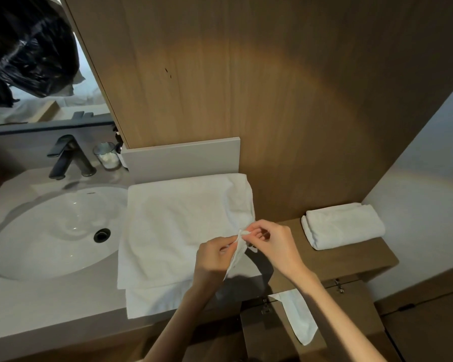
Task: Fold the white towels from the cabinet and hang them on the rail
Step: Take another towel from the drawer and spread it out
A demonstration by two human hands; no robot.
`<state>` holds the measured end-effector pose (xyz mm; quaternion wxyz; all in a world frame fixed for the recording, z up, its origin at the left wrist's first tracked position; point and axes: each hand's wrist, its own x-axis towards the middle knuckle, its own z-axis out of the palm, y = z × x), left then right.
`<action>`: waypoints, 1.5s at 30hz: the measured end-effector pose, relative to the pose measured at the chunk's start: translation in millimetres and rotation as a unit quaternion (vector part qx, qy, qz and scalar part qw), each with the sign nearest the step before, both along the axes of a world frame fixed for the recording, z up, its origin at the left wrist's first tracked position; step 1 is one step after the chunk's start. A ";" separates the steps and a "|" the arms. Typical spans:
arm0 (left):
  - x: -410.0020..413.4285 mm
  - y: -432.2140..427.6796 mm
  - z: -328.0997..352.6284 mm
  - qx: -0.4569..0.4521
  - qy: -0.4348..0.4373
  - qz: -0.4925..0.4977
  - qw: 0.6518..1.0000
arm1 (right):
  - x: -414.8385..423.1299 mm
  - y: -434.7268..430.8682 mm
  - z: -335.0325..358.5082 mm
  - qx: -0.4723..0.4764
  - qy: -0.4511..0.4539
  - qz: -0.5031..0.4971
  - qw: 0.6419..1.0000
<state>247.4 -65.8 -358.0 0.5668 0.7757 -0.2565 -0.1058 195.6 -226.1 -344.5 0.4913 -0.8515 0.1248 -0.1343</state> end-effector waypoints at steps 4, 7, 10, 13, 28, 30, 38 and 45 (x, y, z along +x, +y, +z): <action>4.3 6.2 13.4 0.041 -0.035 -0.012 0.998 | 2.5 3.7 5.1 -0.042 0.003 0.009 0.999; 5.3 12.5 23.0 0.061 -0.026 -0.011 0.998 | 3.4 5.0 13.0 -0.084 0.023 0.048 0.995; 1.9 19.1 37.4 0.075 0.001 -0.032 0.997 | 5.9 6.2 19.8 -0.116 0.035 0.048 0.991; -1.7 28.9 52.2 0.076 0.037 -0.034 0.996 | 5.8 14.7 31.0 -0.089 0.021 0.025 0.995; 28.4 89.1 152.1 -0.110 -0.081 -0.005 0.991 | -4.2 47.0 61.5 -0.045 -0.057 0.016 0.997; 29.9 91.4 165.2 -0.118 -0.091 -0.016 0.989 | -13.1 45.8 59.9 -0.067 -0.075 0.011 0.995; 17.1 86.5 192.2 -0.180 -0.082 -0.013 0.980 | -60.8 15.1 56.3 -0.119 -0.032 -0.017 0.992; 1.7 79.8 194.3 -0.196 -0.050 0.033 0.979 | -104.5 -44.7 59.4 -0.195 0.088 -0.069 0.974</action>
